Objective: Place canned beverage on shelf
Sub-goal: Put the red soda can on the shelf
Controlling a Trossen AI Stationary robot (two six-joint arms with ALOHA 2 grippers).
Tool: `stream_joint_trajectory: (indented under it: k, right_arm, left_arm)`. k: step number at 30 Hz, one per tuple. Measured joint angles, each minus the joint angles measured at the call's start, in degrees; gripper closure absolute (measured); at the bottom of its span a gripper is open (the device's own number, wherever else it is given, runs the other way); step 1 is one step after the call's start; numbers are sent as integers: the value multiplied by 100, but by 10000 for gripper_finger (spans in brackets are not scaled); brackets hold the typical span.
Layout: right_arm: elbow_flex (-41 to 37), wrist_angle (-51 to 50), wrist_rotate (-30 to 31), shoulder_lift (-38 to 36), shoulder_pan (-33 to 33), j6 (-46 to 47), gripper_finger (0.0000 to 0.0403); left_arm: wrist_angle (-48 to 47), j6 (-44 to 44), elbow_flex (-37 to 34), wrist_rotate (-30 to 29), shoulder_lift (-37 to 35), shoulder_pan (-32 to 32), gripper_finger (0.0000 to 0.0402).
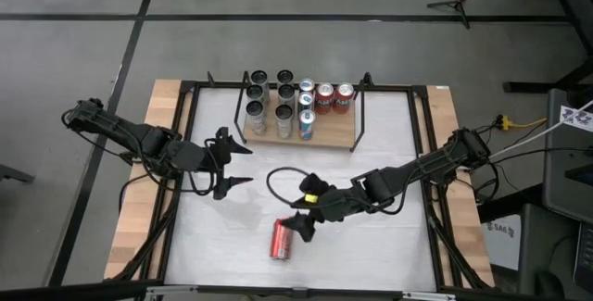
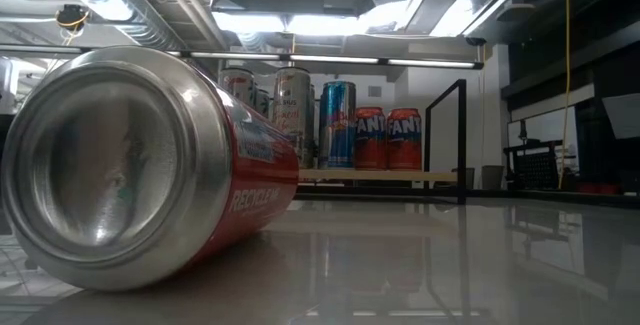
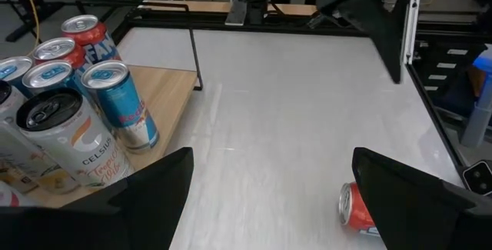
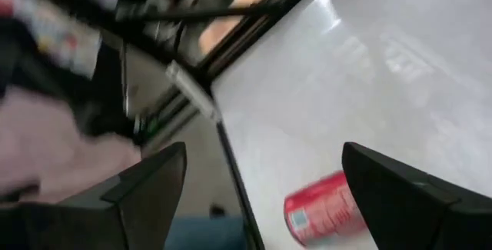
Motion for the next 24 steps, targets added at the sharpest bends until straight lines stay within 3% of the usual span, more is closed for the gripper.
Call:
stream_joint_trajectory:
  k: [5,16,20,24]
  right_arm:
    - [2,21,331,85,7,358,58]
    - [2,117,-431,793,44,1370,46]
    - [2,130,-451,907,86,1751,8]
    - [2,164,-259,1057,163,2414,16]
  left_arm:
    - [1,0,0,-2,0,0,52]
    - [4,0,0,-4,0,0,52]
    - [2,0,0,-4,0,0,52]
    - [3,0,0,-4,0,0,52]
